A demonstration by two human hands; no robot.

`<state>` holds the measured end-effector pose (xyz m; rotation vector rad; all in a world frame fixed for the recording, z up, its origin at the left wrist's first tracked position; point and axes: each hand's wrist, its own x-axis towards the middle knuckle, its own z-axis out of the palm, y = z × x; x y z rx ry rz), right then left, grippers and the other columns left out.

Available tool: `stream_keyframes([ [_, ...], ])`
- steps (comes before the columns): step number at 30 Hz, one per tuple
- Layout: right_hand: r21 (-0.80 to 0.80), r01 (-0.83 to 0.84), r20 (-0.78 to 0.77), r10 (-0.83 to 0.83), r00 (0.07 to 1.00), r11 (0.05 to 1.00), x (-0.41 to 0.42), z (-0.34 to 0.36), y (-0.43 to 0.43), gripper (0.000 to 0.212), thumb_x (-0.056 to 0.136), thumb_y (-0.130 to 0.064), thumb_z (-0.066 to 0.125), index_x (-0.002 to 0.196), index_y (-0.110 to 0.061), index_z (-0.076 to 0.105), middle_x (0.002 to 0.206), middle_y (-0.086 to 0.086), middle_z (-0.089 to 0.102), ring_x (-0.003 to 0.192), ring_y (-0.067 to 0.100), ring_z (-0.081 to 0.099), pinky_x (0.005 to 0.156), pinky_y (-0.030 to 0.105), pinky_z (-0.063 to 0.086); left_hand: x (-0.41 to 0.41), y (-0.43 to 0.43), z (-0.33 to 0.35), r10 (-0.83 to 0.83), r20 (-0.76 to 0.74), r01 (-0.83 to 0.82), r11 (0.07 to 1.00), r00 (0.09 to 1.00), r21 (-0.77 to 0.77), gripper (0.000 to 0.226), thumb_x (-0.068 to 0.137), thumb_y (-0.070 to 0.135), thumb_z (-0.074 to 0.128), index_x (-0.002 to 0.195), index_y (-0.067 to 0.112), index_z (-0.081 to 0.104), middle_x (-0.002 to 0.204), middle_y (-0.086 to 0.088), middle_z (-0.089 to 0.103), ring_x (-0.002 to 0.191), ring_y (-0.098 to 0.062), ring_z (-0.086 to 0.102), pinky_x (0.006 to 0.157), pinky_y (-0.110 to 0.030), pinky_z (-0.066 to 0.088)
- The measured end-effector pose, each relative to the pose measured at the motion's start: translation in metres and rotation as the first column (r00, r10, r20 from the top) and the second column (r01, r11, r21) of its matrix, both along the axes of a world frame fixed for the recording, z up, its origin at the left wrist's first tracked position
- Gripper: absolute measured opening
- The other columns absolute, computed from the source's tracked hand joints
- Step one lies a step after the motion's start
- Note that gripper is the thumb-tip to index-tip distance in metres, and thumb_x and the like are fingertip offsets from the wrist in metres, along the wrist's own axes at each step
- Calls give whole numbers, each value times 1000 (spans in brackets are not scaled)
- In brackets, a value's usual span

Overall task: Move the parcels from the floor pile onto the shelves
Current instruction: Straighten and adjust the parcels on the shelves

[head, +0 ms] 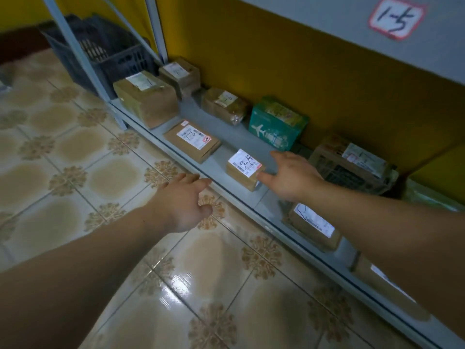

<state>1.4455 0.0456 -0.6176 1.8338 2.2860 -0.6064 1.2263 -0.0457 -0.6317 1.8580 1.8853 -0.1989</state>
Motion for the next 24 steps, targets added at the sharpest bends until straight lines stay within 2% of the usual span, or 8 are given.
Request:
stream_keyframes([
  [3, -12, 67, -4, -67, 998, 998, -42, 8, 1, 70, 95, -58, 46, 148, -13, 34, 150, 14, 38, 136, 34, 35, 107, 40, 35, -40, 5, 7, -29, 40, 30, 999, 999, -19, 72, 94, 52, 48, 154, 33, 13, 163, 2, 7, 150, -21, 2, 120, -46, 11],
  [12, -33, 206, 40, -205, 978, 978, -127, 26, 16, 69, 95, -58, 46, 149, -16, 33, 149, 13, 40, 134, 33, 39, 108, 39, 36, -142, 53, 37, -199, 34, 200, 979, 979, -43, 73, 94, 51, 49, 154, 33, 12, 163, 2, 5, 150, -21, 2, 120, -44, 10],
  [17, -41, 253, -1, -254, 967, 966, -136, 29, 46, 70, 96, -55, 47, 152, -17, 28, 155, 12, 33, 140, 32, 33, 113, 40, 31, -151, 100, 35, -256, 13, 257, 966, 966, -33, 71, 93, 50, 50, 153, 31, 16, 163, 1, 9, 149, -23, 4, 120, -44, 13],
  [20, -44, 289, 34, -288, 957, 956, -130, 24, 67, 71, 97, -56, 45, 153, -18, 26, 156, 11, 32, 141, 32, 32, 112, 39, 31, -142, 128, 30, -293, 22, 294, 955, 956, -49, 70, 93, 49, 50, 153, 32, 17, 162, 1, 10, 149, -22, 5, 120, -44, 14],
  [24, -45, 323, 59, -320, 946, 945, -119, 7, 92, 68, 96, -58, 45, 148, -17, 34, 150, 12, 39, 135, 32, 38, 108, 39, 35, -133, 164, 14, -324, 21, 324, 945, 946, -51, 72, 92, 51, 51, 153, 31, 18, 162, 1, 13, 149, -22, 7, 119, -45, 15],
])
